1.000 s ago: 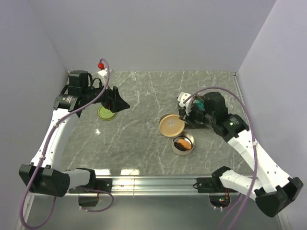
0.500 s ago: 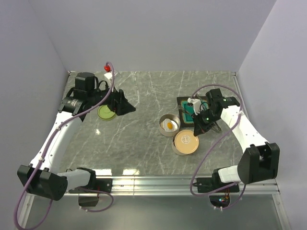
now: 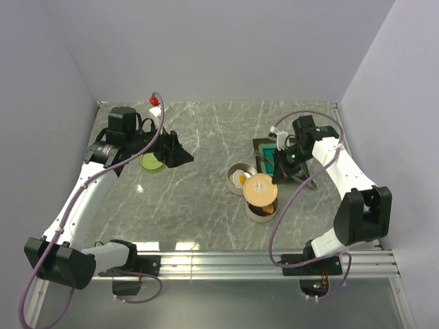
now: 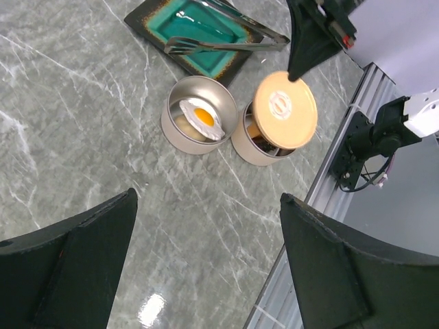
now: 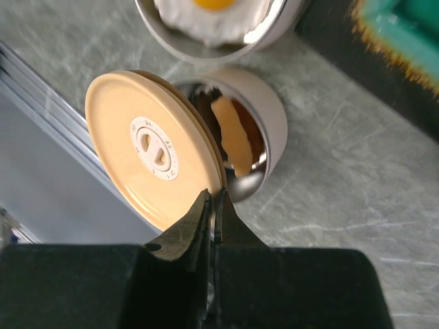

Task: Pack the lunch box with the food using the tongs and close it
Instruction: Put the lid back on the lunch box

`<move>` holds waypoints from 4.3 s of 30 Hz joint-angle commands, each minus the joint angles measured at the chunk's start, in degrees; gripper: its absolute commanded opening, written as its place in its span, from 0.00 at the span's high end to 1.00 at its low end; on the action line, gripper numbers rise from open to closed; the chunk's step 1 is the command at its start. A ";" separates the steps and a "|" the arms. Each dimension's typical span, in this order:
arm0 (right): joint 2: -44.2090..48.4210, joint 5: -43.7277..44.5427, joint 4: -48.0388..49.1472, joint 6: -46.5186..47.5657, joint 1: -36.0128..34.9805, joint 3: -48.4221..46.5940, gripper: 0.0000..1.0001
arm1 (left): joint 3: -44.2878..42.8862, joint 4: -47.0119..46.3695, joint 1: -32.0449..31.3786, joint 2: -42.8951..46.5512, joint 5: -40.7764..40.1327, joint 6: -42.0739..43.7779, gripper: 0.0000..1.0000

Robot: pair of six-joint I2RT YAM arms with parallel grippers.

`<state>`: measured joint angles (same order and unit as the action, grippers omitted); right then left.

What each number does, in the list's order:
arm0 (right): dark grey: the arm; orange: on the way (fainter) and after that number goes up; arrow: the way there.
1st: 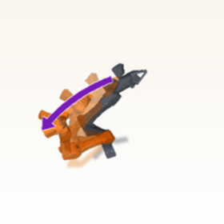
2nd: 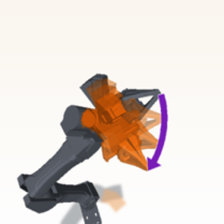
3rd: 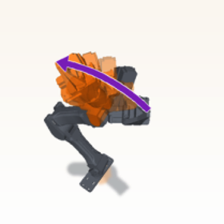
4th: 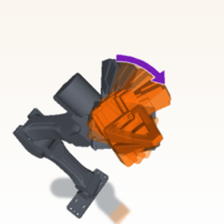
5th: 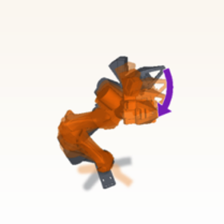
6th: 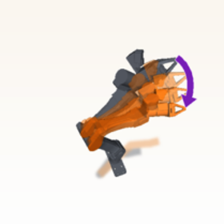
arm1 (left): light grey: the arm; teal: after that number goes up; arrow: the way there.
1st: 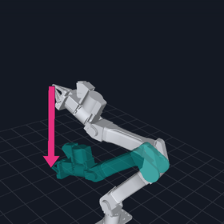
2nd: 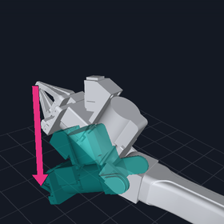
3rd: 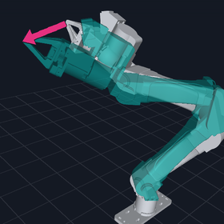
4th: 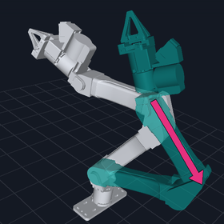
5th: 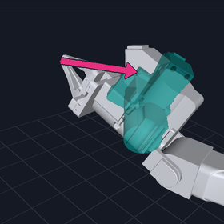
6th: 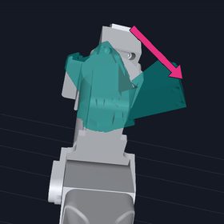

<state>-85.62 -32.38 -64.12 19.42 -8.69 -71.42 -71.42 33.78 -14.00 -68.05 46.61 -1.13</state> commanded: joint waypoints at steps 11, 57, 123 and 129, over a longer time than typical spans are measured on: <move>-10.70 -0.93 14.54 -20.03 -1.15 -9.79 1.00 | 2.25 -6.53 -1.20 -1.29 -1.52 -2.21 0.10; -20.20 12.87 17.71 -20.74 -7.92 -9.09 1.00 | -9.44 -17.69 -23.87 -30.21 -16.36 -5.02 0.71; -17.12 3.11 30.72 -16.61 -7.13 -5.14 0.65 | -12.96 -12.86 -24.76 -47.70 -10.49 -11.00 0.96; -17.65 2.76 31.07 -15.47 -7.04 -3.73 0.66 | -13.22 -12.60 -24.41 -47.88 -10.31 -11.09 0.96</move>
<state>-102.98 -29.04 -35.07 2.33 -15.97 -75.83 -85.19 18.20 -38.44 -115.13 35.18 -11.79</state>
